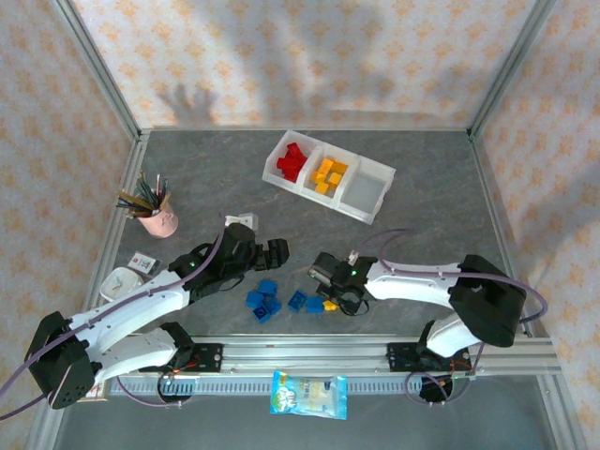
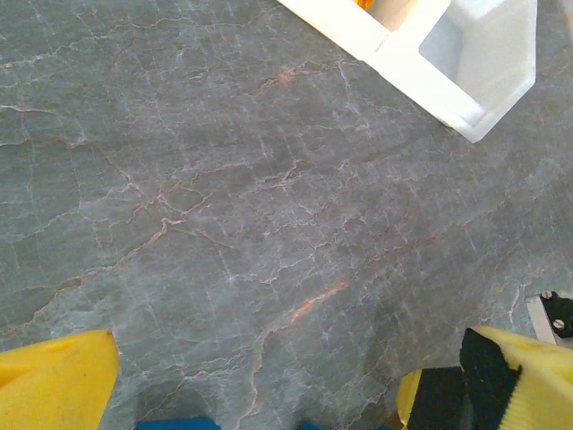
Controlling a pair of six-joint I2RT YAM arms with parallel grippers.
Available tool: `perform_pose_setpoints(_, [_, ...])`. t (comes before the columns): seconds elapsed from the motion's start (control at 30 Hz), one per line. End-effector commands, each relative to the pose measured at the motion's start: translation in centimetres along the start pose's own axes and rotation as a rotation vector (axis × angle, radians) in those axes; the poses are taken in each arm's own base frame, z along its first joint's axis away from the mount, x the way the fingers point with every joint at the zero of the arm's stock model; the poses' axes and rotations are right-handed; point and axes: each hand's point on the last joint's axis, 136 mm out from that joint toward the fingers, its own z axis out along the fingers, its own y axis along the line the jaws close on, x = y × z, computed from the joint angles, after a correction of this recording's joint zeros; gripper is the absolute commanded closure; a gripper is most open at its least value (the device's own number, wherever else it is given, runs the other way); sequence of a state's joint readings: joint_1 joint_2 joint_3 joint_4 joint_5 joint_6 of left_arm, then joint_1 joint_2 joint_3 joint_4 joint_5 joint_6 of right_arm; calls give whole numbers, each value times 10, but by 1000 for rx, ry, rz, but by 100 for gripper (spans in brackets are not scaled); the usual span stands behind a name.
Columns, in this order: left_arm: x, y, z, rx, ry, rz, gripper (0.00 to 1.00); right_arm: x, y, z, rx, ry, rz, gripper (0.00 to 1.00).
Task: Sort the legos into containers by color
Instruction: Pick up the lego from the bottom-center of the table.
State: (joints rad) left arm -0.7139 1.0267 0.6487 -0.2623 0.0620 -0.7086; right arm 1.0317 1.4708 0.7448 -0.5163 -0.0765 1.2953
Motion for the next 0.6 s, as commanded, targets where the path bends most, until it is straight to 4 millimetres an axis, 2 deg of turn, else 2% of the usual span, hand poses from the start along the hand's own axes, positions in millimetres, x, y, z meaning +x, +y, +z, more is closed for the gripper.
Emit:
perform_pose_setpoints(0.0, [1,6,-3,-21,-11,17,1,-4,6,4,3,-30,10,42])
perform_pose_setpoints(0.3, [-2,7,-5,-33,-21,25,1,-11,4,8,45,-67,-26,64])
perform_pose_setpoints(0.47, [-2,9,-5,-42,-24,22,1,-18,8,4,47,-87,-44,78])
perform_pose_setpoints(0.57, [-4,8,-6,-43,-32,18,1,-27,13,-3,47,-114,-60,82])
